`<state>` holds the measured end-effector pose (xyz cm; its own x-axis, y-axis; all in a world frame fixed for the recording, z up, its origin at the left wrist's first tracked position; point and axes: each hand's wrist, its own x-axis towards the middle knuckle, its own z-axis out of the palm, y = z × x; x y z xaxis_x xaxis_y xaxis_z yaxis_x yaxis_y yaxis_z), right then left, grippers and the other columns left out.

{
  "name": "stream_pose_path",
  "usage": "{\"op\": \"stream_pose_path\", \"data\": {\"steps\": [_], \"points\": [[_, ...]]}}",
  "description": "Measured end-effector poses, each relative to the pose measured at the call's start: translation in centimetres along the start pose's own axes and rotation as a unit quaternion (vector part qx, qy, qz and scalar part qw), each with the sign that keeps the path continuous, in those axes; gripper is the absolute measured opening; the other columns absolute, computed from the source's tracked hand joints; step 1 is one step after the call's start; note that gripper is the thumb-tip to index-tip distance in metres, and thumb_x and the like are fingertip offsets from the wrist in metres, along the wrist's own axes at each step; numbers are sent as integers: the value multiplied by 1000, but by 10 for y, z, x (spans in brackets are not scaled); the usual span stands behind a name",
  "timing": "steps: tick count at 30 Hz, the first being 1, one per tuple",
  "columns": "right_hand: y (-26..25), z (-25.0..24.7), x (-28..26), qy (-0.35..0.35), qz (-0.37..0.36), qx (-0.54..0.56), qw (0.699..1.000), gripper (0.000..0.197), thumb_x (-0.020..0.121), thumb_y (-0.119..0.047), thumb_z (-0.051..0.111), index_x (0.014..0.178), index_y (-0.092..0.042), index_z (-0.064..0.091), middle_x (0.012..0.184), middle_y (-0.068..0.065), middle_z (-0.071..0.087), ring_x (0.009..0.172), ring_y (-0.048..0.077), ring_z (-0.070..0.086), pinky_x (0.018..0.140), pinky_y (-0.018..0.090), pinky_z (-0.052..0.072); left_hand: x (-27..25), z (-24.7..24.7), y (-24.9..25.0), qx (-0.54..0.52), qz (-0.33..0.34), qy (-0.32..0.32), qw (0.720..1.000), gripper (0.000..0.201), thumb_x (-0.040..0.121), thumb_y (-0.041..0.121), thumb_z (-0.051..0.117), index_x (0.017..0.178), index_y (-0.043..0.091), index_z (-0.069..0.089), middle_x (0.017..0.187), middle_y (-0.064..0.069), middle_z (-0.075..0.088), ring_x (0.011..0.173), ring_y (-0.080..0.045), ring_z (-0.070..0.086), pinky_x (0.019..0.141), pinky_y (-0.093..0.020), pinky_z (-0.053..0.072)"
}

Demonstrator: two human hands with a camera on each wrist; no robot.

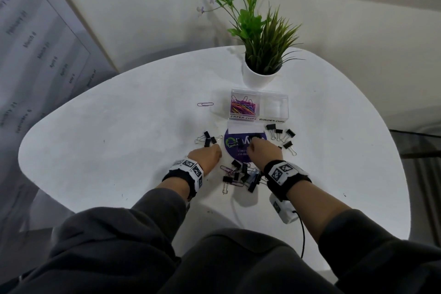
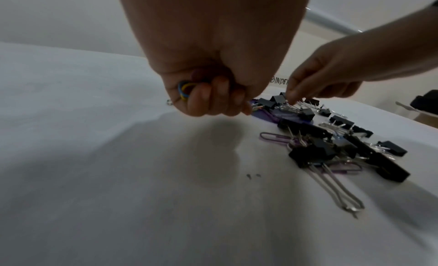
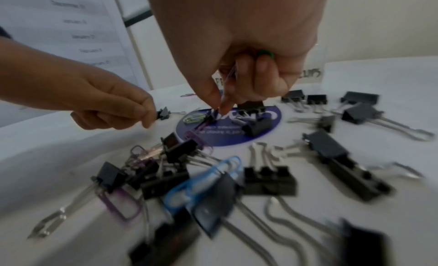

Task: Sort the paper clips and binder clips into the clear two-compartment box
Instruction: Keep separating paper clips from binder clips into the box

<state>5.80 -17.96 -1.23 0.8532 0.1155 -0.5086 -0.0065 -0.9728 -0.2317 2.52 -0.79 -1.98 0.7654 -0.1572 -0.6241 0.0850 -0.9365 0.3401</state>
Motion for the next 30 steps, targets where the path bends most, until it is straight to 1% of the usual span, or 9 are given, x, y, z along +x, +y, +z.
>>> {"op": "stream_pose_path", "data": {"steps": [3,7,11,15,20,23,25,27,30], "points": [[-19,2,8,-37,12,-12,999,37,93,-40,47,103,-7,59,105,10,66,98,28,63,72,31,43,1,3,4,-4,17,-39,999,33,100,27,32,125,13,47,123,-13,61,110,-30,58,91,-35,45],[-32,7,13,-53,56,-3,997,36,89,-34,56,110,-5,59,106,11,67,100,29,64,75,31,45,1,5,14,37,46,-55,997,38,93,33,50,125,13,53,127,-9,58,115,-28,57,96,-35,46],[-28,5,21,-84,74,48,992,15,87,-20,56,81,-6,56,81,9,57,82,29,59,68,31,43,7,9,24,73,52,-52,995,34,94,29,47,121,11,56,125,-10,56,112,-29,58,92,-37,47],[-9,0,23,-108,63,59,990,31,83,-19,57,58,-14,40,76,8,54,76,26,55,66,30,42,12,13,27,97,72,-46,992,31,94,30,51,115,9,57,122,-10,56,109,-29,59,87,-37,48],[14,-8,16,-105,43,46,992,12,87,-19,53,82,-11,45,81,5,52,78,22,50,66,30,41,15,1,17,72,67,-29,995,32,95,31,49,112,5,56,119,-13,56,107,-30,58,87,-37,47],[24,-9,12,-77,29,95,992,25,87,-17,50,68,-17,35,66,-2,40,67,20,43,51,25,31,13,-8,1,47,63,-20,997,28,95,29,50,111,8,57,119,-11,60,107,-27,58,86,-33,45],[28,-9,10,-57,23,118,991,23,87,-13,49,69,-17,35,64,-3,39,70,21,44,51,25,29,11,-13,-10,20,53,-18,998,32,97,31,47,119,10,55,124,-9,60,113,-26,56,90,-32,43],[29,-11,7,-45,23,132,990,2,89,-10,46,89,-11,43,70,1,46,74,22,47,51,28,31,10,-16,-17,1,46,-16,999,35,100,29,42,128,11,51,130,-11,56,119,-27,53,96,-32,41],[31,-10,5,-54,24,143,988,27,92,-8,39,118,-9,45,86,11,55,65,21,48,51,26,33,10,-18,-20,-44,18,5,999,32,101,18,36,127,10,52,130,-14,55,115,-29,55,96,-32,41]]}}
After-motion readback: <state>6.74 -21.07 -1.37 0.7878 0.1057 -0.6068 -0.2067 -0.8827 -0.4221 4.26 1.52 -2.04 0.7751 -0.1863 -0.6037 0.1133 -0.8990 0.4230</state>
